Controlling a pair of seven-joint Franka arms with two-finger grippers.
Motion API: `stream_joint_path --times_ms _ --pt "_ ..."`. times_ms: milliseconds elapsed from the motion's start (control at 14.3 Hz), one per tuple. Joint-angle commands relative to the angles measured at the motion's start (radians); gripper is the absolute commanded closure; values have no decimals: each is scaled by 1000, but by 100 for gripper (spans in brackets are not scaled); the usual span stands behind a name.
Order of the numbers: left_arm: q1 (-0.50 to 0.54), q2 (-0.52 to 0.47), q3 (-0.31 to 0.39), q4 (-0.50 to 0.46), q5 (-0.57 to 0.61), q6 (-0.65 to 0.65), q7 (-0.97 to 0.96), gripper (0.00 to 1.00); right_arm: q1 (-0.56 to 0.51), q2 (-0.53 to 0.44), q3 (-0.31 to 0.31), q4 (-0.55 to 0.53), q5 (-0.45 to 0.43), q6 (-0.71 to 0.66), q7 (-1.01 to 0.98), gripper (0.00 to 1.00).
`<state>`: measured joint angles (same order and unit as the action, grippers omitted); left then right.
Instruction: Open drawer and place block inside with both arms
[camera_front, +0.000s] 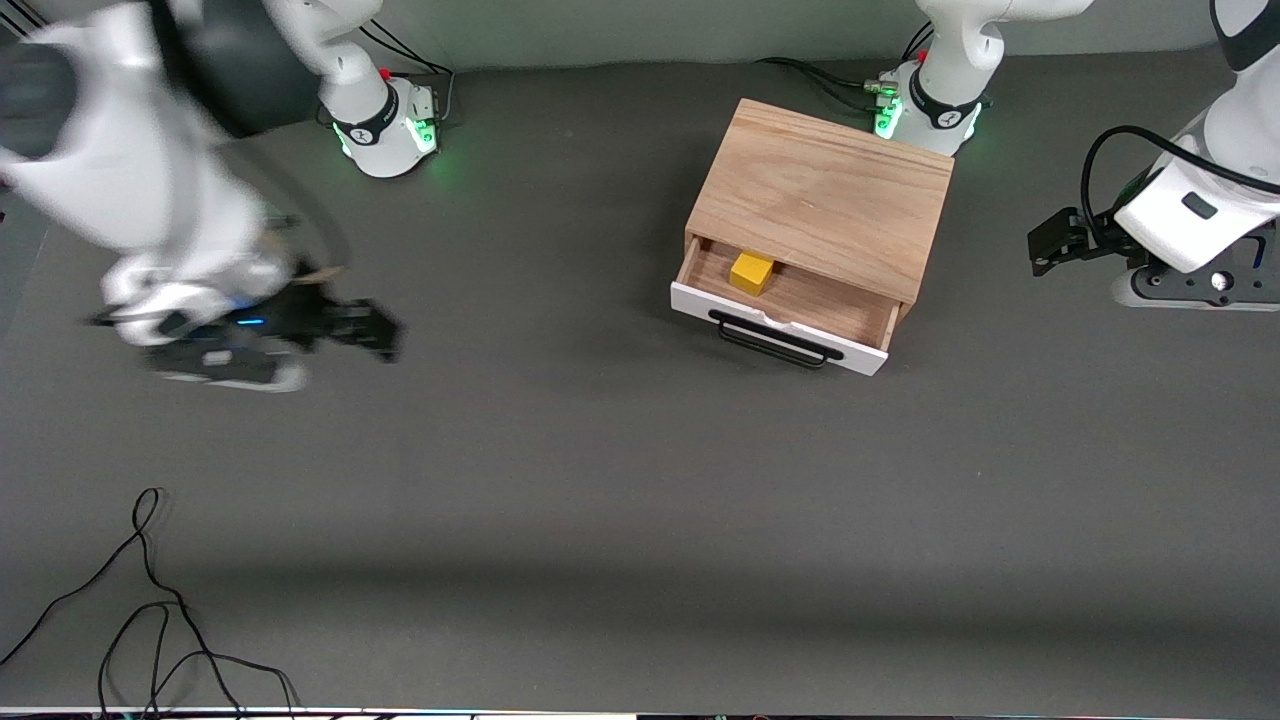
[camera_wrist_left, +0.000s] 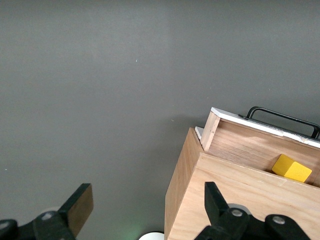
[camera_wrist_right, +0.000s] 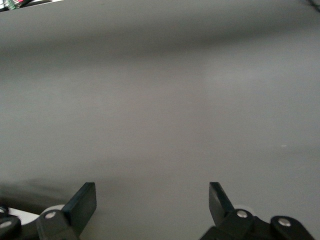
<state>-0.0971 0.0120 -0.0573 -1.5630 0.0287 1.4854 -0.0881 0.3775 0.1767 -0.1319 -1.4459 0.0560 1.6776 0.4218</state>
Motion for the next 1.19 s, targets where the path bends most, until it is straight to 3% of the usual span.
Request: stream_joint_path --times_ms 0,279,349,558,698,1116 --pt "-10 2 7 9 11 -11 7 1 12 -129 -95 -168 30 36 -118 0" --pt "-10 2 7 9 10 -11 7 1 1 -224 -138 -287 16 69 -162 0" --pt "-10 2 7 9 10 -11 7 1 -59 -229 -121 -300 15 80 -185 0" --pt "-10 3 7 9 10 -10 7 1 -341 -230 97 -292 15 53 -360 0" --pt "-10 3 7 9 10 -10 7 1 -434 -223 187 -260 12 10 -377 0" --pt "-10 3 7 9 10 -10 7 1 -424 -209 190 -231 -22 -12 -379 0"
